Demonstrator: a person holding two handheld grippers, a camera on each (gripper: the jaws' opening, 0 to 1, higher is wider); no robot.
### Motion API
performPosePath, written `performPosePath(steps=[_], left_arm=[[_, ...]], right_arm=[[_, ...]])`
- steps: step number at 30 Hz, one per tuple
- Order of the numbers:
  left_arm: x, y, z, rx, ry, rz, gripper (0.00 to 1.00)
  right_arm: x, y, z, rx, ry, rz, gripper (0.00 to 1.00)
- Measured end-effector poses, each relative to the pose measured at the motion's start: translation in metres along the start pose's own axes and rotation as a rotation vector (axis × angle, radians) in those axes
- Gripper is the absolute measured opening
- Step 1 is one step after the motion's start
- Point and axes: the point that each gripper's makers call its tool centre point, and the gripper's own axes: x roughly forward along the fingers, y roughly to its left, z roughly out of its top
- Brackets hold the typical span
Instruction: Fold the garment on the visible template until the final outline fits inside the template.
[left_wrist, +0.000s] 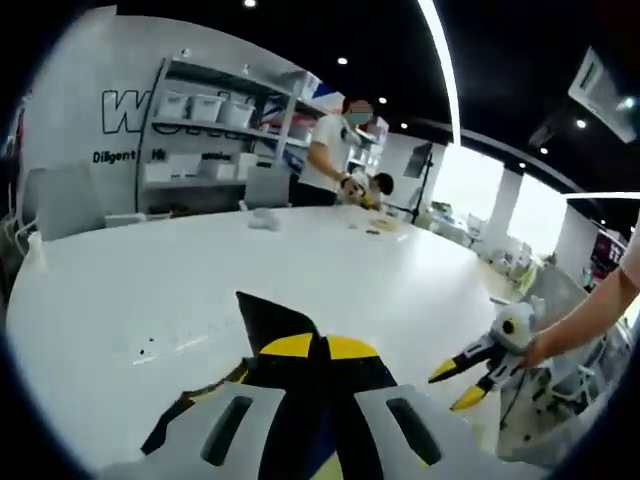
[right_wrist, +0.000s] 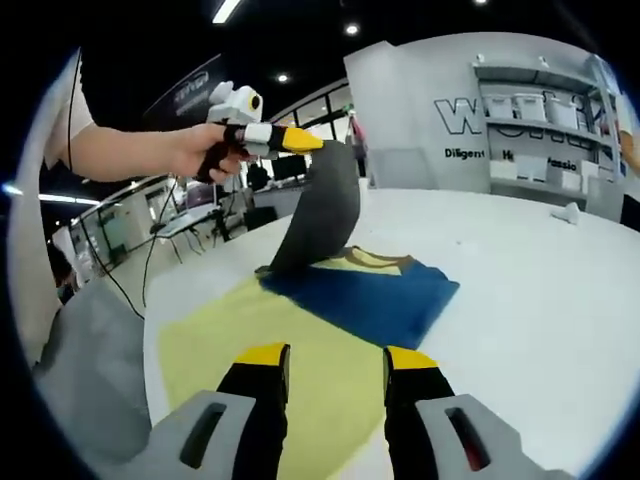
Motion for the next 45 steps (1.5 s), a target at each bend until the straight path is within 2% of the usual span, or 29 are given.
performPosePath(steps=[7, 9, 19, 25, 27, 31, 38, 45], left_arm=[[0.035, -0.022, -0.047, 0.053, 0.113, -0.048, 0.02], [0.042, -0.027, -0.06, 0.09, 0.149, -0.064, 0.02], [0.07, -0.049, -0.087, 0.132, 0.197, -0.09, 0.02], [0.082, -0.05, -0.112, 0.143, 0.266, -0.083, 0.02], [0.085, -0.048, -0.119, 0.17, 0.296, -0.072, 0.02], [0.09, -0.047, -0.125, 0.159, 0.307, -0.065, 0.02], [0.098, -0.059, -0.127, 0.13, 0.309, -0.086, 0.02], [0.094, -0.067, -0.124, 0.094, 0.285, -0.103, 0.13]], right_arm=[[-0.002, -0.004, -0.003, 0.009, 0.003, -0.007, 0.32], [-0.003, -0.004, -0.003, 0.011, 0.004, -0.009, 0.32], [-0.006, -0.007, -0.008, 0.018, 0.014, -0.017, 0.32], [-0.008, -0.01, -0.009, 0.027, 0.011, -0.025, 0.32], [-0.009, -0.011, -0.01, 0.029, 0.012, -0.027, 0.32], [-0.011, -0.013, -0.012, 0.034, 0.013, -0.032, 0.32], [-0.011, -0.014, -0.014, 0.039, 0.019, -0.034, 0.32], [-0.007, -0.013, -0.01, 0.034, 0.018, -0.028, 0.32]])
